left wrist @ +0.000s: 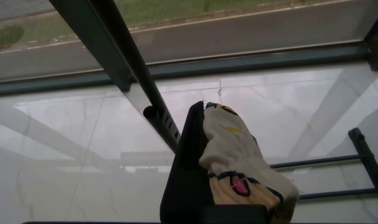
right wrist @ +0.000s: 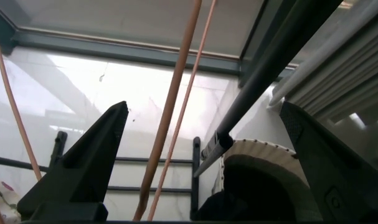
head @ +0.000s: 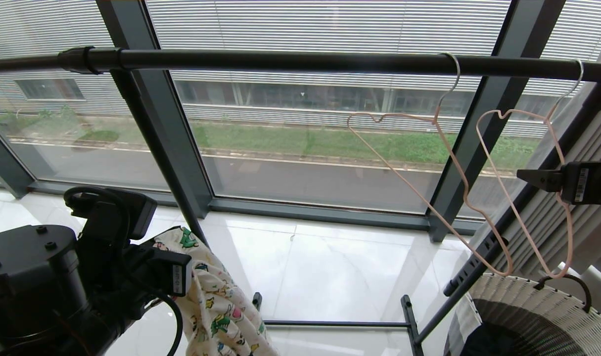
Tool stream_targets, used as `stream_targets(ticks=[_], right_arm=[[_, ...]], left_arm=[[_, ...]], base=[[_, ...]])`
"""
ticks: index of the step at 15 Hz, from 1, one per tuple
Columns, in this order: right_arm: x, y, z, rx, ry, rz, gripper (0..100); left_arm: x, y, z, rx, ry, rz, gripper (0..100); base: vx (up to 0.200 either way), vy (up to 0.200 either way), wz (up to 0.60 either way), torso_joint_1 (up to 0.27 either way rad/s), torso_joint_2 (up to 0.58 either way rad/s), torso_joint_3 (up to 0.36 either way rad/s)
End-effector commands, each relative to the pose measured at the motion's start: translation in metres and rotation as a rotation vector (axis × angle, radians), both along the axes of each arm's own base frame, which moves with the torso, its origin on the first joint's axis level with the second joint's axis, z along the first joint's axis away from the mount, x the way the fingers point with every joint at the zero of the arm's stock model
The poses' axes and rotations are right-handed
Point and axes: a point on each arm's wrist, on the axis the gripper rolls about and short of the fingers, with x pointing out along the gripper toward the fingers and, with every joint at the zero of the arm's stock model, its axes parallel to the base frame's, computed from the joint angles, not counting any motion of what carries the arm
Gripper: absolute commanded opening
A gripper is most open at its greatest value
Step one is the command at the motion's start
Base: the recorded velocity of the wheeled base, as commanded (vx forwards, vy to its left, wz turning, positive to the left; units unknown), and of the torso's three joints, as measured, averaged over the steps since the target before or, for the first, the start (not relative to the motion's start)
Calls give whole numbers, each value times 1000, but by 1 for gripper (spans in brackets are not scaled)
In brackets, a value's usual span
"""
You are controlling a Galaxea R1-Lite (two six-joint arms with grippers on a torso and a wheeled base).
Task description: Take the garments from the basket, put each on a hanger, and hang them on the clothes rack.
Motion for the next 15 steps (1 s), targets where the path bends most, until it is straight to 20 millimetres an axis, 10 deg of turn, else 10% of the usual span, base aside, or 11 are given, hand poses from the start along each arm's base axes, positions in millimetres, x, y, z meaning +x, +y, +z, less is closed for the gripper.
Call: stream_targets(ticks=[1, 8, 9, 15], right_arm=[[0, 1, 0, -2, 2, 4, 100], [10, 3, -8, -9, 41, 6, 100], [11, 4, -9, -11, 44, 8, 0], [17, 9, -5, -9, 35, 26, 0]], left_arm=[[0, 0, 0, 0, 1, 1, 0], [0, 0, 0, 0, -1, 1, 0], [0, 0, 0, -1, -2, 1, 0], [-1, 1, 1, -4, -6, 1, 0]], base=[[0, 0, 0, 0, 0, 0], [0, 0, 0, 0, 0, 0], [0, 0, 0, 0, 0, 0], [0, 0, 0, 0, 0, 0]])
